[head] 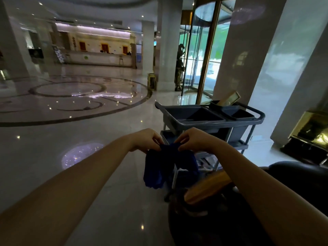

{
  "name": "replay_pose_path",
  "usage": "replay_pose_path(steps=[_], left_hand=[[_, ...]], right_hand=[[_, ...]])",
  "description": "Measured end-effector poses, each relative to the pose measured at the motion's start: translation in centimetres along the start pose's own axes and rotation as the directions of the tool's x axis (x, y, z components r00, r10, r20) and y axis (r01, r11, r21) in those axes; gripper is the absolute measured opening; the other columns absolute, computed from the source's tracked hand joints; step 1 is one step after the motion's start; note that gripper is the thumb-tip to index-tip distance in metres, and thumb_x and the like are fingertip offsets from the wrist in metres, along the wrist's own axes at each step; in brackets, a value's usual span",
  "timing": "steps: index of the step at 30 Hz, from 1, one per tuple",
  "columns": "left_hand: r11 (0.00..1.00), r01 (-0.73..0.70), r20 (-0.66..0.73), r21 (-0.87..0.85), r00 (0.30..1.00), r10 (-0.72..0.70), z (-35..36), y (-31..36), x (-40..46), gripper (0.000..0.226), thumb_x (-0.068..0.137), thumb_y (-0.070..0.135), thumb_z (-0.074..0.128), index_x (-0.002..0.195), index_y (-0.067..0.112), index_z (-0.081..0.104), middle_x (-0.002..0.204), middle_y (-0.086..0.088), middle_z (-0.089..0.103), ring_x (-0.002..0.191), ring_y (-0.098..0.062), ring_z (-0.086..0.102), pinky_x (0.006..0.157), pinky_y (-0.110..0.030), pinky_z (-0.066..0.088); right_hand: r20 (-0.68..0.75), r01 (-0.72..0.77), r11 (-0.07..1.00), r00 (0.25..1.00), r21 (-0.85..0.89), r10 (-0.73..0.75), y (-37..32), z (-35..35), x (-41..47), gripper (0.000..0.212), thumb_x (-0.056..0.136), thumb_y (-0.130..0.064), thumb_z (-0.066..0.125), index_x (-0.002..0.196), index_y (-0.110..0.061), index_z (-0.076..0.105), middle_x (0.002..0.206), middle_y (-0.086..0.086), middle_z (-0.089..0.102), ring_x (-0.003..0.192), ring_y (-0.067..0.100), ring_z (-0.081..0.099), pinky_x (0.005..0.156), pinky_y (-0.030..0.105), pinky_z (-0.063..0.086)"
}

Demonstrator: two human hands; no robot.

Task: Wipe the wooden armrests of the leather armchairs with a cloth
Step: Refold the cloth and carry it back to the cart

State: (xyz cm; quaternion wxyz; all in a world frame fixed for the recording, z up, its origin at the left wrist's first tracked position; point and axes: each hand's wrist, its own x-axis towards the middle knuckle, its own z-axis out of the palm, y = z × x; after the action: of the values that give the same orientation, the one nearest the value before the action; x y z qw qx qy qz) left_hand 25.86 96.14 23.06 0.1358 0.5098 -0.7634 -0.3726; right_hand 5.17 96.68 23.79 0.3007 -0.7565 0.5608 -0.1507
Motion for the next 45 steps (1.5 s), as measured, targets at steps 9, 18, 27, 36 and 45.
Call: replay_pose_path(steps=[9, 18, 27, 36, 45], left_hand=[[0.998, -0.009, -0.028, 0.069, 1.0, 0.011, -13.8, -4.1, 21.4, 0.02, 0.082, 0.009, 0.06, 0.101, 0.014, 0.065, 0.098, -0.005, 0.065, 0.089, -0.017, 0.063, 0.07, -0.023, 0.052], [0.969, -0.178, 0.093, 0.17, 0.982, 0.164, -24.5, -6.2, 45.5, 0.015, 0.083, 0.01, 0.06, 0.093, 0.02, 0.065, 0.093, 0.001, 0.063, 0.091, -0.018, 0.063, 0.074, -0.024, 0.053], [0.922, -0.337, 0.275, 0.192, 0.92, 0.279, -27.3, -5.8, 65.7, 0.013, 0.08, 0.012, 0.062, 0.085, 0.023, 0.065, 0.084, 0.009, 0.064, 0.082, -0.006, 0.061, 0.064, -0.017, 0.046], [0.899, -0.399, 0.394, 0.183, 0.867, 0.304, -24.8, -7.2, 82.1, 0.019, 0.081, 0.009, 0.061, 0.099, 0.011, 0.066, 0.098, -0.003, 0.066, 0.087, -0.012, 0.062, 0.078, -0.024, 0.049], [0.869, -0.462, 0.529, 0.18, 0.79, 0.31, -19.8, -9.5, 93.1, 0.021, 0.075, 0.004, 0.063, 0.095, 0.01, 0.069, 0.091, -0.008, 0.07, 0.073, -0.009, 0.061, 0.073, -0.021, 0.051]], right_hand=[[-0.031, -0.008, 1.0, 0.999, 0.027, 0.008, 2.1, -7.8, 23.7, 0.018, 0.073, -0.015, 0.072, 0.089, -0.025, 0.069, 0.089, 0.003, 0.069, 0.073, 0.011, 0.065, 0.05, 0.014, 0.048], [-0.223, -0.163, 0.985, 0.96, 0.054, 0.171, 6.5, -16.0, 43.1, 0.028, 0.075, -0.014, 0.07, 0.102, -0.012, 0.068, 0.099, 0.011, 0.069, 0.082, 0.02, 0.067, 0.065, 0.027, 0.058], [-0.38, -0.334, 0.937, 0.858, 0.099, 0.346, 14.0, -21.8, 55.3, 0.026, 0.073, -0.014, 0.07, 0.099, -0.013, 0.07, 0.096, 0.011, 0.07, 0.084, 0.021, 0.065, 0.078, 0.036, 0.057], [-0.373, -0.441, 0.889, 0.809, 0.125, 0.454, 24.4, -24.6, 65.2, 0.026, 0.074, -0.012, 0.069, 0.099, -0.016, 0.071, 0.096, 0.008, 0.071, 0.082, 0.017, 0.064, 0.071, 0.024, 0.052], [-0.313, -0.563, 0.791, 0.727, 0.238, 0.611, 33.9, -24.0, 70.3, 0.029, 0.074, -0.016, 0.069, 0.103, -0.019, 0.069, 0.103, 0.003, 0.067, 0.086, 0.011, 0.059, 0.075, 0.024, 0.05]])
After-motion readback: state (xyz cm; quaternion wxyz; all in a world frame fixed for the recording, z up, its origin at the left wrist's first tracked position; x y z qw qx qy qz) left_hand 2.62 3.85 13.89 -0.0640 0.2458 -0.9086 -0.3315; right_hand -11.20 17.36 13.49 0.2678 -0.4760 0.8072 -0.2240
